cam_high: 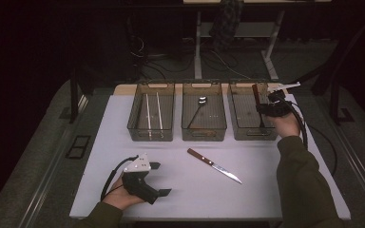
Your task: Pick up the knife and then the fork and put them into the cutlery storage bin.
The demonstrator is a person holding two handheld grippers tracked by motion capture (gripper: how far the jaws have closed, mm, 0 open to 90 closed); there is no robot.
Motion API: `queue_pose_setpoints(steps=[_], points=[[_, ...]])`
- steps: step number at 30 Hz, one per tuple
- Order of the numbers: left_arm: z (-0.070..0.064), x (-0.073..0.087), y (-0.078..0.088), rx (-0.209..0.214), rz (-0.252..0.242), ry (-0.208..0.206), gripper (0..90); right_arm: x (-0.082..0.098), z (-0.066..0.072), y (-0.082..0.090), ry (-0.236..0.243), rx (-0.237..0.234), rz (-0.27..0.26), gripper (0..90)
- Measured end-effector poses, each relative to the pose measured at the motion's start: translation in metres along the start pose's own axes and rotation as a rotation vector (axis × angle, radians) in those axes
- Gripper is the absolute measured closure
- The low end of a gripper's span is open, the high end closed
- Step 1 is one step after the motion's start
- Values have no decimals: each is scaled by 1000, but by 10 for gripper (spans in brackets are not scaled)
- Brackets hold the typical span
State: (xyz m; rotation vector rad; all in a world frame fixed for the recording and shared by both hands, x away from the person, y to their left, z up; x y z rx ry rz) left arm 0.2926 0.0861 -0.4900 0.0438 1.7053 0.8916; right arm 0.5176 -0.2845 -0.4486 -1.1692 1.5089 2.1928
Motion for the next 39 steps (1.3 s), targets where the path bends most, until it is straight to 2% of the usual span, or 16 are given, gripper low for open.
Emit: queue_pose_setpoints(steps=[1,3,4,9,15,20,25,28,33,39], points=[[0,0,0,0,0,0,0,0,0,0,0,2,1,745],[0,0,0,1,0,-1,0,-1,0,-1,-9,-1,-9,639],[0,0,0,1,0,0,0,-1,-1,-1,-12,7,-9,614],[0,0,0,2,3,-3,0,-1,0,1,-16,-1,-11,554],[-1,1,-1,5,5,-1,0,-4,6,10,-21,-31,-47,501],[0,1,-1,5,8,-2,0,-4,17,21,-18,-81,-91,466],[0,1,-1,1,8,1,0,-2,33,33,8,-133,-120,443],[1,1,0,0,8,4,0,1,43,39,28,-164,-131,432],[1,1,0,-4,8,4,0,10,57,47,75,-189,-133,419],[3,1,1,-7,4,12,0,22,73,54,95,-233,-146,369]])
Point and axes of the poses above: each handheld gripper's, and its own axes: y roughly backward along the jaws, x roughly out of its underside, z roughly to its left, the point moved 9 cm from there along -y, roughly forward along the jaws, and after that the axes turned 9 degrees about -x, right-handed, at the moved point
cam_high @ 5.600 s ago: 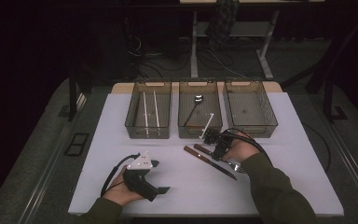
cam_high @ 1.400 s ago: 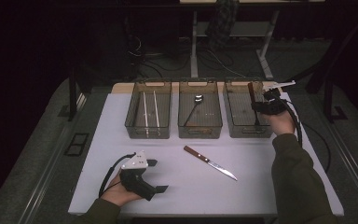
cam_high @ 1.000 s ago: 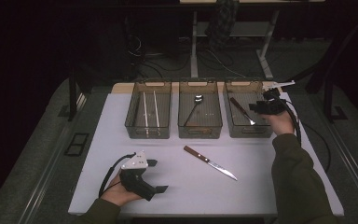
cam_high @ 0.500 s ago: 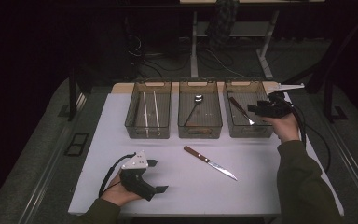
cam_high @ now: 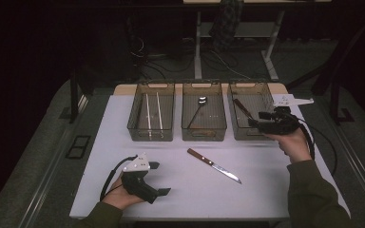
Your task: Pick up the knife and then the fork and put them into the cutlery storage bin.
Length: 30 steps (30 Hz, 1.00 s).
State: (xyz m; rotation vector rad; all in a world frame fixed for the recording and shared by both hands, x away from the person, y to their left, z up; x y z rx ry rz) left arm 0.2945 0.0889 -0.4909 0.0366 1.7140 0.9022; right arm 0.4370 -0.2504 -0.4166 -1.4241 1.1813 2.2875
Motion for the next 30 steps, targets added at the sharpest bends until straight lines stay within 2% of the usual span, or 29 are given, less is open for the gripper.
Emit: queue_pose_setpoints(steps=[8,17,22,30], points=[[5,2,0,-15,-2,7,0,22,21,2,34,-53,6,344],[12,3,-1,-33,8,48,0,31,48,-1,76,-134,16,316],[10,3,-3,-31,11,28,0,33,61,-11,111,-154,42,298],[5,2,-4,-21,14,17,0,38,74,-24,127,-181,69,299]])
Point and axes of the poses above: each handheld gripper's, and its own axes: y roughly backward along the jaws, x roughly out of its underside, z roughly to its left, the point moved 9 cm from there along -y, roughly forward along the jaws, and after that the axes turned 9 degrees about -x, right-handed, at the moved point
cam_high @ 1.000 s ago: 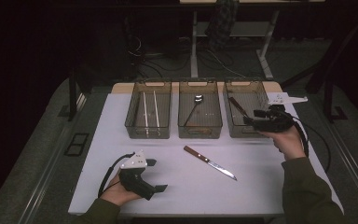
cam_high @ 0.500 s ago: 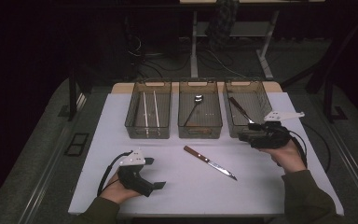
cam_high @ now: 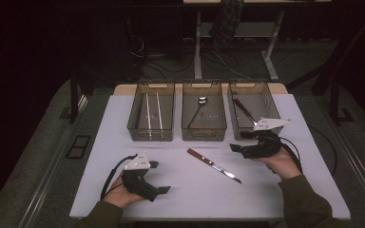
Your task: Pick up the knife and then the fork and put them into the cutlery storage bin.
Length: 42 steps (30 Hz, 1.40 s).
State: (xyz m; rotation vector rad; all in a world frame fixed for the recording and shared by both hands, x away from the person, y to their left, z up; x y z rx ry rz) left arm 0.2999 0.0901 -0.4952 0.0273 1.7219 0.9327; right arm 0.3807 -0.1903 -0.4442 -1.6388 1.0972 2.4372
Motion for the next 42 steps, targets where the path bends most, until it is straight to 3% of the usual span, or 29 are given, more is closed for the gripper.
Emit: queue_pose_setpoints(steps=[16,28,42], points=[[-2,1,-1,7,7,-8,0,7,29,-39,5,-94,110,440],[-3,1,-1,9,8,-10,0,15,41,-60,19,-131,177,554],[-3,1,-1,11,8,-9,0,26,45,-79,43,-129,295,663]])
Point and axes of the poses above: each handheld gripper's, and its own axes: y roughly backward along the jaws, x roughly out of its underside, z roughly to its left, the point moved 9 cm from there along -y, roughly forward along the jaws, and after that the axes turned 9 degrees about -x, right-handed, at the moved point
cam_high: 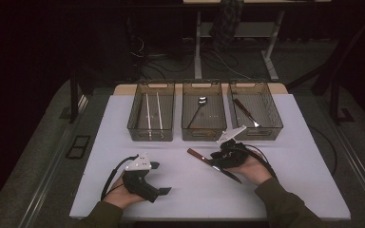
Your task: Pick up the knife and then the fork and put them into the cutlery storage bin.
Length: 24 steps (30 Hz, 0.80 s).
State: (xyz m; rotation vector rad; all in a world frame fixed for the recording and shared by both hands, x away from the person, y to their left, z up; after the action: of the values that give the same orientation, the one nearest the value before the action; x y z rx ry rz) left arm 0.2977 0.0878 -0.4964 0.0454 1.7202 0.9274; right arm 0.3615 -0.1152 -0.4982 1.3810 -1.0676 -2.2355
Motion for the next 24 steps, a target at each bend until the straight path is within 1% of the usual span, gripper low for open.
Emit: queue_pose_setpoints(steps=[2,3,4,6,9,14,17,21,24], points=[[0,0,0,1,2,1,0,0,0,-3,-7,-6,20,675],[0,0,-1,1,2,3,0,1,-1,-4,0,-5,38,682],[0,0,-1,0,2,3,0,1,-2,-5,-7,0,52,686],[0,-1,0,1,-3,2,0,1,-1,-8,-4,-4,75,693],[1,0,0,0,-3,2,0,3,-2,-11,1,11,115,707],[0,-1,0,2,-4,2,0,1,-2,-11,15,19,154,727],[0,-1,0,1,-3,2,0,-1,-1,-13,35,30,204,731],[-1,-1,0,1,-3,-1,0,-3,-1,-16,48,40,272,734],[-1,-1,0,2,-4,0,0,-5,-1,-17,37,39,327,733]])
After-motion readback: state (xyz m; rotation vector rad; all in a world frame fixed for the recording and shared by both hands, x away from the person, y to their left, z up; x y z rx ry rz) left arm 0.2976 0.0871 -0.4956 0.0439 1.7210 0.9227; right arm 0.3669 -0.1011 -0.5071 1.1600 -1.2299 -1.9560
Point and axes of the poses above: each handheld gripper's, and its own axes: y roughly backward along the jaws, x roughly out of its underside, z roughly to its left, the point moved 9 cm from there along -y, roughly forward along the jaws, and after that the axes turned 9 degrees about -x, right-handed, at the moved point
